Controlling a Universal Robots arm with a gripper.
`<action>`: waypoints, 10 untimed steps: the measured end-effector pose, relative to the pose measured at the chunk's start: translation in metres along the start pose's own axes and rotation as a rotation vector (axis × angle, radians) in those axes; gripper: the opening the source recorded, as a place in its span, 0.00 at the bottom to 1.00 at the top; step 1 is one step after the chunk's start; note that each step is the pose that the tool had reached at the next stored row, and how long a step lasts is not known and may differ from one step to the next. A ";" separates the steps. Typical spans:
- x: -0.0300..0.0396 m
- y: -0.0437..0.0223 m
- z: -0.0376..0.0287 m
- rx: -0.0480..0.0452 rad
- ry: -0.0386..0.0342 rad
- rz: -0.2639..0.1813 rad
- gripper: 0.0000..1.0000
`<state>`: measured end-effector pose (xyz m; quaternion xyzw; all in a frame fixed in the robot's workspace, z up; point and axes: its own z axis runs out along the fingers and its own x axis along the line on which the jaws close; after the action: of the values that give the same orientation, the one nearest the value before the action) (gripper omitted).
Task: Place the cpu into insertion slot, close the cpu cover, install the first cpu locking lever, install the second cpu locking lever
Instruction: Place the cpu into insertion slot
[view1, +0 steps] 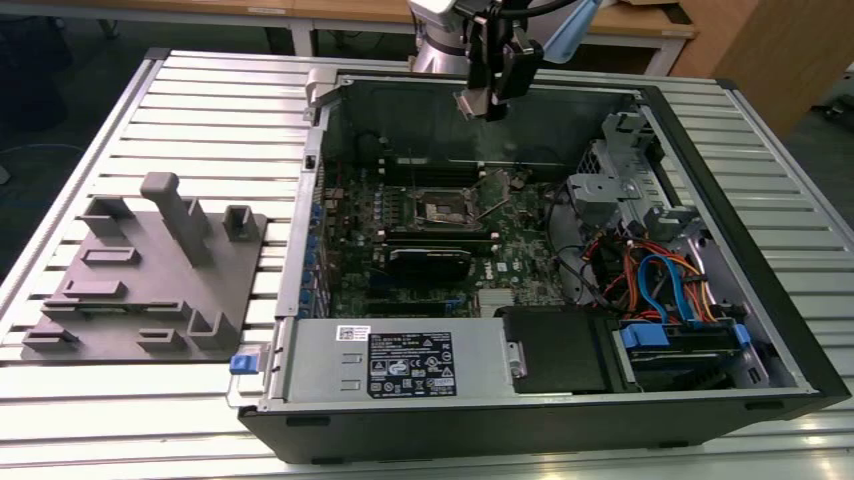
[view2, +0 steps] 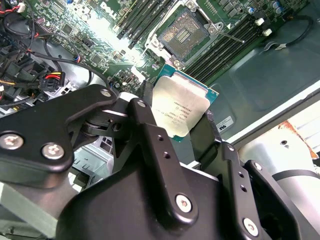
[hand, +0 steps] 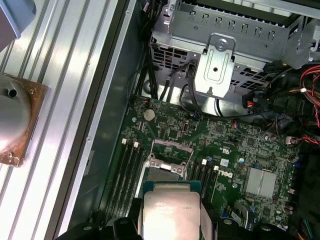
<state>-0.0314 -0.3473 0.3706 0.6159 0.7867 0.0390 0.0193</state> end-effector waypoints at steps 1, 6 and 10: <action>0.0000 0.0000 0.0000 0.0000 0.0000 0.000 0.54; 0.0000 0.0000 0.0000 0.0000 0.0000 0.000 0.54; 0.0000 0.0000 0.0000 0.0000 -0.0001 0.002 0.54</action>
<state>-0.0314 -0.3473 0.3706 0.6166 0.7861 0.0390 0.0193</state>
